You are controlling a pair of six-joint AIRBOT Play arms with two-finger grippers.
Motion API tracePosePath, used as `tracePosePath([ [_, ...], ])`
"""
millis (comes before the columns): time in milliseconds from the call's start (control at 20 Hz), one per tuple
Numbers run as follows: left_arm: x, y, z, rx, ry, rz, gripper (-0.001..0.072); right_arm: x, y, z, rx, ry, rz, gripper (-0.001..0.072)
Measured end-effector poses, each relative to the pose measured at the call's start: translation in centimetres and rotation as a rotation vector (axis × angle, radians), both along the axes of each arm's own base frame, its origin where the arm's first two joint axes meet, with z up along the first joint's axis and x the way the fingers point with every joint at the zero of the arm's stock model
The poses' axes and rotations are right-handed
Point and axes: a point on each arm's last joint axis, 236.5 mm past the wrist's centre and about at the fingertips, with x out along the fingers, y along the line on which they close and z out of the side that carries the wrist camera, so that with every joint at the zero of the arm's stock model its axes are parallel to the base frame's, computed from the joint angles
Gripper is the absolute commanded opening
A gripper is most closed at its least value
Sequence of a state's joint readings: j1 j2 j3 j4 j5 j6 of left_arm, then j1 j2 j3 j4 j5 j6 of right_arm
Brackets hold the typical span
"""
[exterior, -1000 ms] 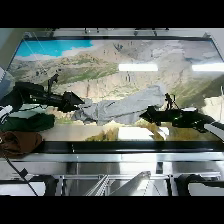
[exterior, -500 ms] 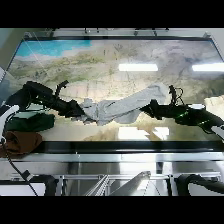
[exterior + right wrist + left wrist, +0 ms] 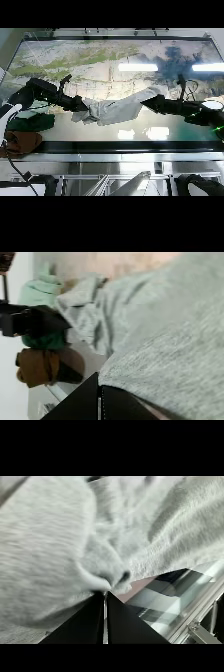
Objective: Fold the shirts.
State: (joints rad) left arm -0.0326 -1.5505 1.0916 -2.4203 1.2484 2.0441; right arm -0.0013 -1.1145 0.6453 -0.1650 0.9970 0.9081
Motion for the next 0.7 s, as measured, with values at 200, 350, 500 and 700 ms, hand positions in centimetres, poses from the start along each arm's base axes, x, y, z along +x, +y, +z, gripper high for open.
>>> tracePosePath([
  [200,0.1,0.6,1.8,-0.006,-0.053,0.004,0.0202,-0.6,-1.5,2.9,-0.015,-0.046,-0.041,0.0016],
  [350,-1.9,1.6,0.2,-0.007,0.025,0.012,0.0621,-1.5,-2.5,0.4,-0.089,0.036,-0.041,0.0015],
  [500,-4.3,3.2,-1.2,-0.029,0.131,0.037,0.0621,-2.6,-3.4,-3.7,-0.158,0.139,-0.034,0.0015],
  [700,-5.3,7.8,-0.8,-0.081,0.189,0.197,0.0621,-4.9,-4.5,-9.2,-0.25,0.27,-0.009,0.0015],
])
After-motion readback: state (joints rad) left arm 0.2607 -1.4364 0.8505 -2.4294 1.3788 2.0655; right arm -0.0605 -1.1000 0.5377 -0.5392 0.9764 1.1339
